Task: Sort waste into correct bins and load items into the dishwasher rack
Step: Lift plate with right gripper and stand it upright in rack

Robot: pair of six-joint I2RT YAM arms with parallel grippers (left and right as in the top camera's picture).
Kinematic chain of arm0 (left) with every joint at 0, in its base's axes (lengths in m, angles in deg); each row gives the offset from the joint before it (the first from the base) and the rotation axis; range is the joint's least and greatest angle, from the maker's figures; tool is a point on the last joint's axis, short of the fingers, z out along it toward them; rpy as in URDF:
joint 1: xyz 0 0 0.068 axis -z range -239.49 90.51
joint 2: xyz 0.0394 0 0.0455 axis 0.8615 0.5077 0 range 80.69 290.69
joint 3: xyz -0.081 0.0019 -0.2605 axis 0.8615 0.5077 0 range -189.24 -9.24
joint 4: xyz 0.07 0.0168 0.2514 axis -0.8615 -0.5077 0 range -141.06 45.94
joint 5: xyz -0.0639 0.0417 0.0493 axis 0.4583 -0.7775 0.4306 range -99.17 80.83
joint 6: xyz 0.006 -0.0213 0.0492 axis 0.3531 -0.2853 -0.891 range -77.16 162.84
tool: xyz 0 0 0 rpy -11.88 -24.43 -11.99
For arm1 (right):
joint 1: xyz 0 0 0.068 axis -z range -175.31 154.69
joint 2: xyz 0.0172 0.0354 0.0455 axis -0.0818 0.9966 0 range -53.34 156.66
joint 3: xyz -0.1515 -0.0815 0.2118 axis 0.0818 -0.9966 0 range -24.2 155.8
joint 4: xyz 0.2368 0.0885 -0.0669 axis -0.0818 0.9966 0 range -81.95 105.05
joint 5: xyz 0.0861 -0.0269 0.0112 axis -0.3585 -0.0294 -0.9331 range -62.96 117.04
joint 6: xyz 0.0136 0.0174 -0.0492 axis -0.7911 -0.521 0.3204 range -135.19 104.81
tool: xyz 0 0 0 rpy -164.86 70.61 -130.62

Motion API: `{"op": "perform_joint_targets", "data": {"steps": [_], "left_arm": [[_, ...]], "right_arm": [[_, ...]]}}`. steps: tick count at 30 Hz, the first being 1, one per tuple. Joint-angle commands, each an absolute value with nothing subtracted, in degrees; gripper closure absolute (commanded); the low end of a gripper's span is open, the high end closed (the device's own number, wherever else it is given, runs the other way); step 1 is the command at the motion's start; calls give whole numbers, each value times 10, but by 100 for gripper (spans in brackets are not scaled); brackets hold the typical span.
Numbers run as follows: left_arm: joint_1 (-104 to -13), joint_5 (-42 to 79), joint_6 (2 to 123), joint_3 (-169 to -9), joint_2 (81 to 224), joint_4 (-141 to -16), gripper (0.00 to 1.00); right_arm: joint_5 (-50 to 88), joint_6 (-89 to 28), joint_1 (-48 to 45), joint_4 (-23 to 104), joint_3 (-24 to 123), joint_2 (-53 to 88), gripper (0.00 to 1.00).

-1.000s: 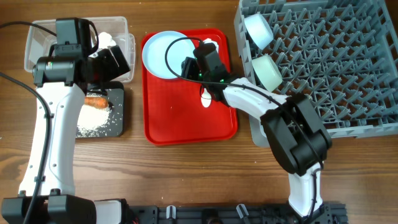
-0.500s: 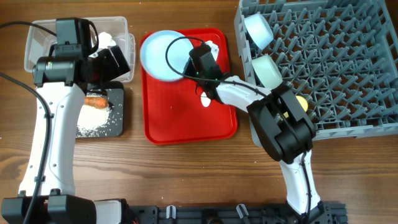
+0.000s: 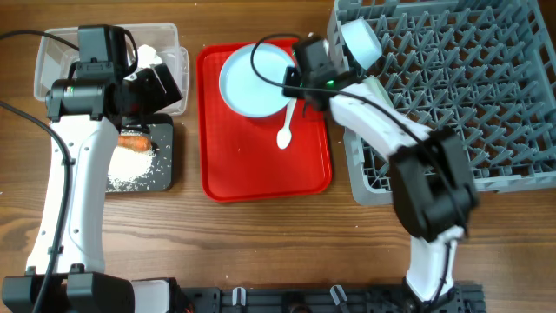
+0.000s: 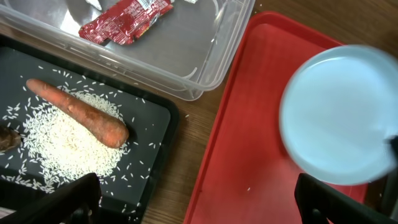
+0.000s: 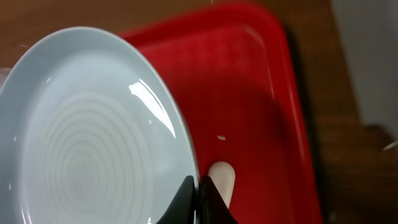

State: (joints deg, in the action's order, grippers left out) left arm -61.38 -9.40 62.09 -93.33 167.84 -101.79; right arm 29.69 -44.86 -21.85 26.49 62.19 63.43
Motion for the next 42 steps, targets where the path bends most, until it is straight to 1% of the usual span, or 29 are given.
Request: {"op": "perform_joint_targets", "data": {"steps": [1, 4, 7, 8, 10, 13, 16, 18, 20, 22, 26, 33, 36, 37, 38, 39, 40, 42], "left_arm": [[-617, -103, 628, -939, 1679, -1018, 0], [-617, -103, 628, -939, 1679, -1018, 0], [-617, -103, 628, -939, 1679, -1018, 0], [-617, -103, 628, -939, 1679, -1018, 0], [-617, -103, 628, -939, 1679, -1018, 0], [-617, -103, 628, -939, 1679, -1018, 0], [-617, -103, 628, -939, 1679, -1018, 0], [-617, -103, 628, -939, 1679, -1018, 0], [-617, -103, 628, -939, 1679, -1018, 0], [-617, -103, 628, -939, 1679, -1018, 0], [-617, -103, 628, -939, 1679, -1018, 0], [-617, -103, 628, -939, 1679, -1018, 0], [-617, -103, 628, -939, 1679, -1018, 0], [-617, -103, 628, -939, 1679, -1018, 0], [-617, -103, 628, -939, 1679, -1018, 0], [-617, -103, 628, -939, 1679, -1018, 0], [-617, -103, 628, -939, 1679, -1018, 0], [-617, -103, 628, -939, 1679, -1018, 0]], "right_arm": [[327, -370, -222, 276, 624, 505, 95], [419, -324, -222, 300, 624, 412, 96], [596, -251, -222, 342, 624, 339, 96], [654, -220, -222, 352, 624, 324, 96], [769, -119, -222, 360, 624, 307, 96], [877, -2, -212, 346, 624, 309, 96], [870, 125, -171, 340, 624, 324, 96], [870, 188, -135, 341, 624, 340, 96], [870, 223, -107, 340, 624, 358, 96], [866, 223, -93, 337, 624, 377, 96], [807, 223, -80, 328, 624, 424, 95], [807, 282, -66, 208, 624, 529, 96], [793, 288, -66, 175, 624, 560, 96], [780, 288, -66, 168, 624, 570, 89], [768, 280, -66, 166, 624, 575, 54], [755, 270, -66, 165, 624, 578, 27], [735, 225, -65, 162, 624, 579, 0], [733, 159, -61, 148, 624, 578, 0]]}}
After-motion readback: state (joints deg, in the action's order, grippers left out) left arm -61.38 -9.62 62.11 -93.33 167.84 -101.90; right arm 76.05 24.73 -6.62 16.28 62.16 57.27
